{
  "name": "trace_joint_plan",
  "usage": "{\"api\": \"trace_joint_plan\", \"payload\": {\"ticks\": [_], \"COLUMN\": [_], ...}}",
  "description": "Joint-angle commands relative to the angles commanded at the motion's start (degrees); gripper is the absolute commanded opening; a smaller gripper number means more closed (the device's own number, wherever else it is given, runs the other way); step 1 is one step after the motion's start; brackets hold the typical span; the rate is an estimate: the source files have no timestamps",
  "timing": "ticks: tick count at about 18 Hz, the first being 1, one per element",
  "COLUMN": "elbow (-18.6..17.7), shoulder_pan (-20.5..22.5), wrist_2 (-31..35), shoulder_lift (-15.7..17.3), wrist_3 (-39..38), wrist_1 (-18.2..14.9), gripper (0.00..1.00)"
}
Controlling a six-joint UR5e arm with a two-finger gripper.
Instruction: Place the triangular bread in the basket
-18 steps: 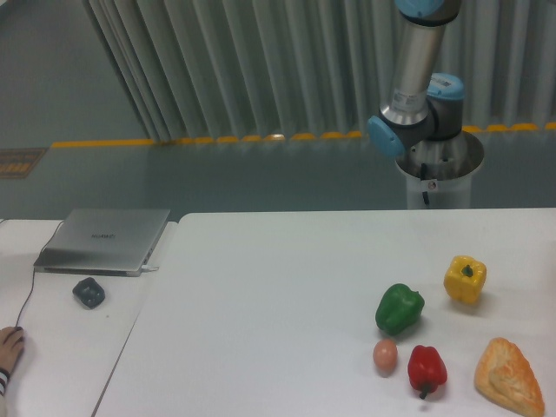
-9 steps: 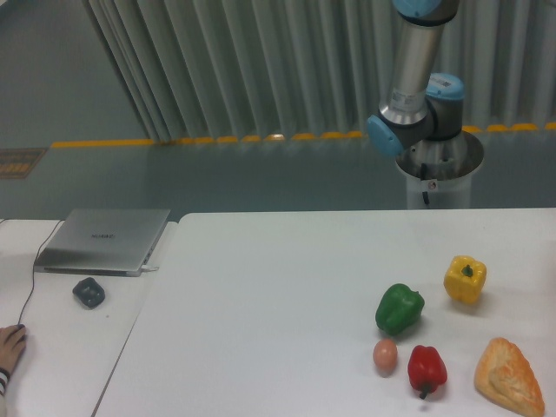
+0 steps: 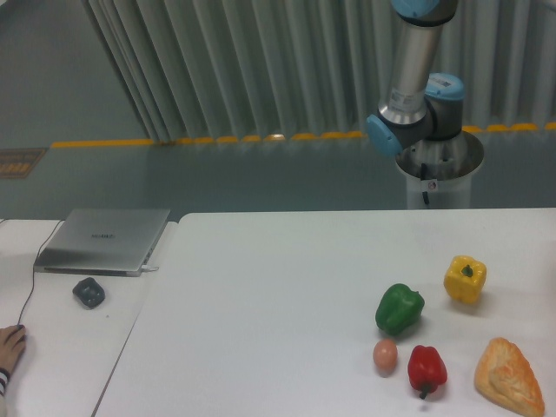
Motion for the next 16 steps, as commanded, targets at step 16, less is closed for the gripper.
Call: {"api": "trace_joint_plan", "payload": {"ticks": [16], "elbow": [0.0], "shoulder_pan": [-6.4], "wrist_2": [-3.2], "shoulder_lift": [-0.1], "wrist_3": [-28.8], "wrist_1": [0.7], "gripper": [1.0]}}
